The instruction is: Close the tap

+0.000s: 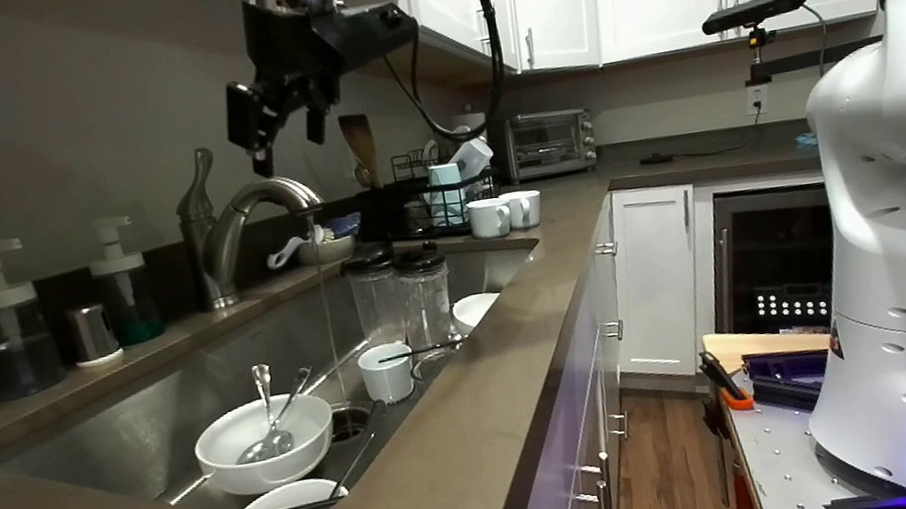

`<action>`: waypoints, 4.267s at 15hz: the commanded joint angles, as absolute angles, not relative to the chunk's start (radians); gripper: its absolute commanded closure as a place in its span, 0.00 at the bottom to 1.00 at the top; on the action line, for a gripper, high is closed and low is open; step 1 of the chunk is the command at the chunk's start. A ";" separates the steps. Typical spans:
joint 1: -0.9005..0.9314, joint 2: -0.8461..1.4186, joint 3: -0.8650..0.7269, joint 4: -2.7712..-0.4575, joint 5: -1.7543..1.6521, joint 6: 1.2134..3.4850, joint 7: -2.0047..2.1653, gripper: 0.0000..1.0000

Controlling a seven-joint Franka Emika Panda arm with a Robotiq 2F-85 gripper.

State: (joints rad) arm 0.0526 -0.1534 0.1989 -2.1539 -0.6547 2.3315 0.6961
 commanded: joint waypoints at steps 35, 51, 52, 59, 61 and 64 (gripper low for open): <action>-0.011 0.128 0.031 -1.952 -0.924 3.181 1.202 0.33; -0.021 0.165 0.001 -1.832 -0.927 3.065 1.086 0.99; -0.022 0.173 0.000 -1.824 -0.922 3.055 1.074 1.00; -0.026 0.236 0.000 -1.755 -0.905 3.026 1.013 1.00; -0.029 0.257 0.002 -1.735 -0.896 3.021 1.000 1.00; -0.038 0.283 0.011 -1.717 -0.862 3.001 0.961 1.00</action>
State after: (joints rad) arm -0.0170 0.2469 -0.0120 -1.7593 -0.9094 3.0271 1.0330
